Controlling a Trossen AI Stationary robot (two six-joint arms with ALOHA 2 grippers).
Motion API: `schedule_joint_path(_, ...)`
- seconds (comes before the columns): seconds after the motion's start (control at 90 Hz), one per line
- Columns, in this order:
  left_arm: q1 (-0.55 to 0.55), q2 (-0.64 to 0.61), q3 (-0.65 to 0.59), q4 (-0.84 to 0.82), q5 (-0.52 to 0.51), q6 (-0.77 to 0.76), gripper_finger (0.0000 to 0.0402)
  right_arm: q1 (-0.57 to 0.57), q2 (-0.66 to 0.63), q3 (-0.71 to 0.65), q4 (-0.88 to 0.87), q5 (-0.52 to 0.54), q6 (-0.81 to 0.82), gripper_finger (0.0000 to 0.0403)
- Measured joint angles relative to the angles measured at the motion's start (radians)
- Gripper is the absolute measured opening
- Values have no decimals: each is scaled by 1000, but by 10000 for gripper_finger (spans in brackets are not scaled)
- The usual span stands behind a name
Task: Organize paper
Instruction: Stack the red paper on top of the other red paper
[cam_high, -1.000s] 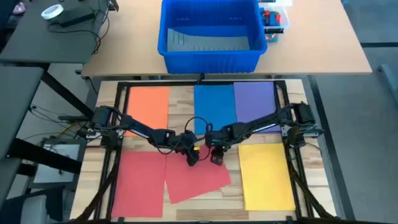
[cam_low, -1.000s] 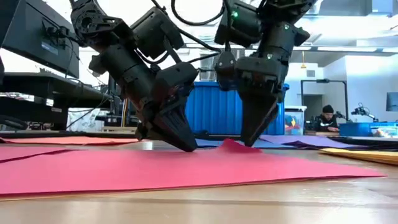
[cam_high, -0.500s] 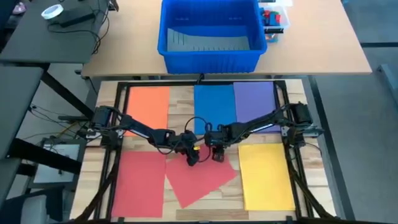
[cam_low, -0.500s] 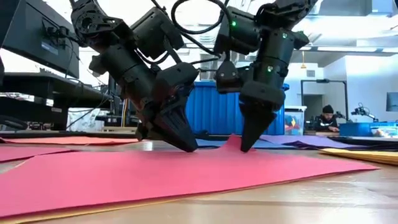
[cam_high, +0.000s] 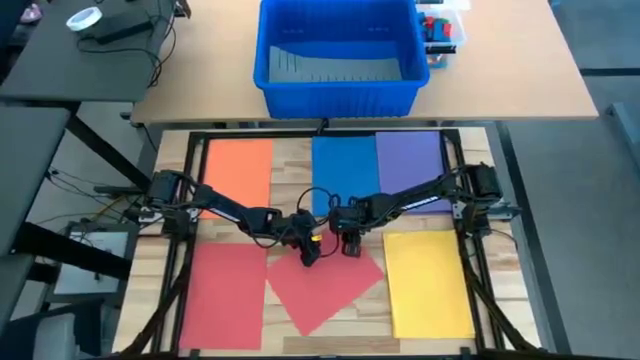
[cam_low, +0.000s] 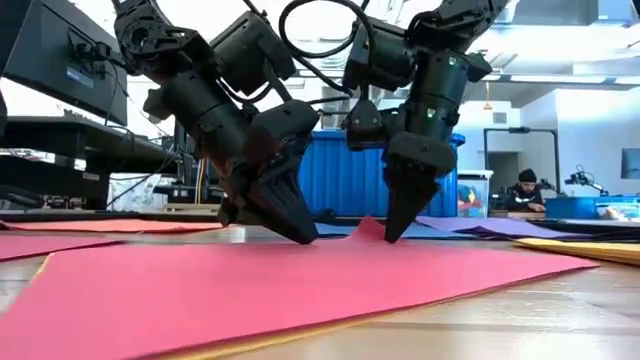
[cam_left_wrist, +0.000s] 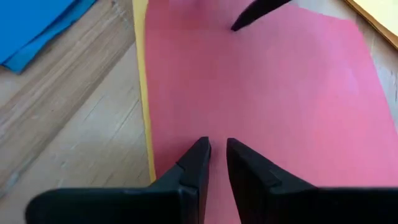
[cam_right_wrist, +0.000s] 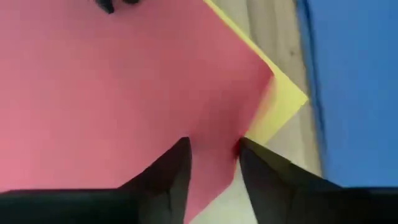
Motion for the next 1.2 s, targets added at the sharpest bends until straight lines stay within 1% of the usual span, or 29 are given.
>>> schedule_joint_path(0.078,0,0,0,0,0,0,42,-7,0,0,17,-59,-1,63)
schedule_joint_path(0.156,0,0,0,0,0,0,42,-12,0,0,16,-71,-4,23)
schedule_joint_path(0.211,0,0,0,0,0,0,42,-17,0,0,14,-73,-8,8)
schedule_joint_path(0.522,0,-5,0,-1,2,0,42,-54,0,1,-8,-57,-3,0)
schedule_joint_path(0.689,0,-6,0,-5,2,1,42,-71,0,46,-129,-58,25,3)
schedule_joint_path(0.767,0,-6,0,-5,2,10,42,-87,-5,57,-160,-59,33,14)
schedule_joint_path(0.844,0,-6,0,-5,1,11,42,-112,-8,58,-154,-83,75,37)
schedule_joint_path(0.911,0,-6,0,-5,1,11,42,-135,-8,56,-143,-114,84,67)
schedule_joint_path(1.089,0,-6,0,-5,1,11,42,-180,-8,40,-82,-142,98,153)
schedule_joint_path(1.2,0,-6,0,-5,1,10,42,-189,-8,40,-80,-162,109,191)
